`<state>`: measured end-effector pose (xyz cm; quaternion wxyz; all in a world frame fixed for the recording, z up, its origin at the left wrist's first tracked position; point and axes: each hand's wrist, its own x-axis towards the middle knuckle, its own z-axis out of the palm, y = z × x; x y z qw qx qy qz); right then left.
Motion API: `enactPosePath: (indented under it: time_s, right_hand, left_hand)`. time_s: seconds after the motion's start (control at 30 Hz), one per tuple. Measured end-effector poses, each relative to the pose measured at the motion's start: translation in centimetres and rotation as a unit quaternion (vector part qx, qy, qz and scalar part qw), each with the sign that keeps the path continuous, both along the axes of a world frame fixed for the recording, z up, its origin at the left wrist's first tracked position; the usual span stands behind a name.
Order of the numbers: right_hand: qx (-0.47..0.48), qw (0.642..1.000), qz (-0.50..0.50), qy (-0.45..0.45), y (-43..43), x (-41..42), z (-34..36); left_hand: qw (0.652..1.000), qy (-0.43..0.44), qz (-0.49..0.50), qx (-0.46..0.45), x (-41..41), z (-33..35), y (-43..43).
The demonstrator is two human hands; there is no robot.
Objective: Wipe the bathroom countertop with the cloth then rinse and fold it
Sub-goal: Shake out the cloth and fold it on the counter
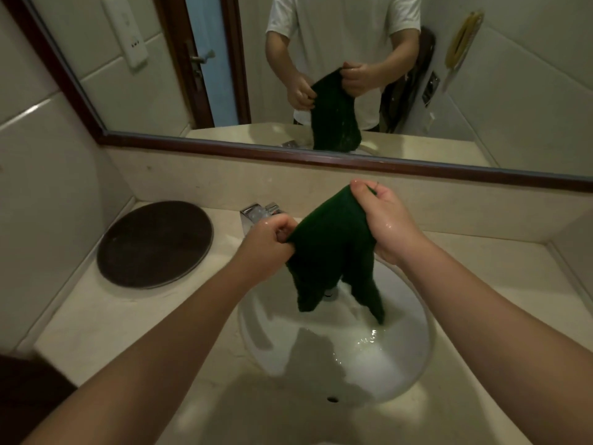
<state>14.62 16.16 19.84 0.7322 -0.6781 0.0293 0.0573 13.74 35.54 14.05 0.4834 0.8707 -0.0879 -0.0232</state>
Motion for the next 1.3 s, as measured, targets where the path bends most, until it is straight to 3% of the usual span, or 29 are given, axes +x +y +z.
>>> enactPosePath:
  time_s: [0.17,0.27,0.43,0.57,0.6,0.67,0.73,0.77,0.87,0.93,1.13,1.3]
  right_hand:
    - [0.002,1.0,-0.008,0.006,-1.5,0.7,0.6]
    - [0.006,1.0,-0.016,0.01,-1.7,0.8,0.4]
    - [0.064,0.994,-0.081,0.037,-2.9,0.9,0.5]
    - [0.103,0.986,-0.127,0.025,-4.4,0.9,0.6]
    - [0.084,0.989,-0.119,0.013,-4.6,0.8,0.7]
    - [-0.039,0.997,-0.073,-0.015,-4.7,0.3,0.6]
    - [-0.222,0.974,0.0,-0.049,-3.9,-0.5,0.1]
    - [-0.297,0.952,0.039,-0.061,-3.3,-0.9,-0.2]
    - [-0.42,0.894,0.137,-0.079,-1.3,-1.8,-1.1]
    - [-0.463,0.866,0.151,-0.118,-0.5,-2.1,-1.7]
    - [-0.446,0.87,0.124,-0.168,-0.5,-3.0,-2.8]
    - [-0.498,0.828,0.107,-0.234,-0.6,-3.9,-2.3]
  left_hand:
    - [0.994,0.091,0.057,0.015,0.7,-1.4,0.8]
    - [0.991,0.124,0.039,0.034,0.5,-2.6,0.1]
    - [0.991,0.095,-0.013,0.096,-0.2,-4.3,0.9]
    - [0.976,0.19,-0.065,0.079,-1.2,-5.5,2.5]
    - [0.975,0.214,-0.051,0.044,-1.5,-5.4,2.6]
    - [0.951,0.272,0.024,-0.143,-1.6,-4.4,1.9]
    - [0.884,0.326,0.074,-0.326,-1.4,-2.6,0.4]
    - [0.865,0.341,0.07,-0.36,-1.2,-1.7,-0.4]
    - [0.858,0.358,0.041,-0.366,-1.2,0.3,-2.8]
    - [0.855,0.358,0.047,-0.372,-1.2,0.9,-3.7]
    - [0.87,0.324,0.094,-0.36,-0.9,1.0,-4.7]
    - [0.879,0.301,0.162,-0.333,-0.7,1.1,-5.2]
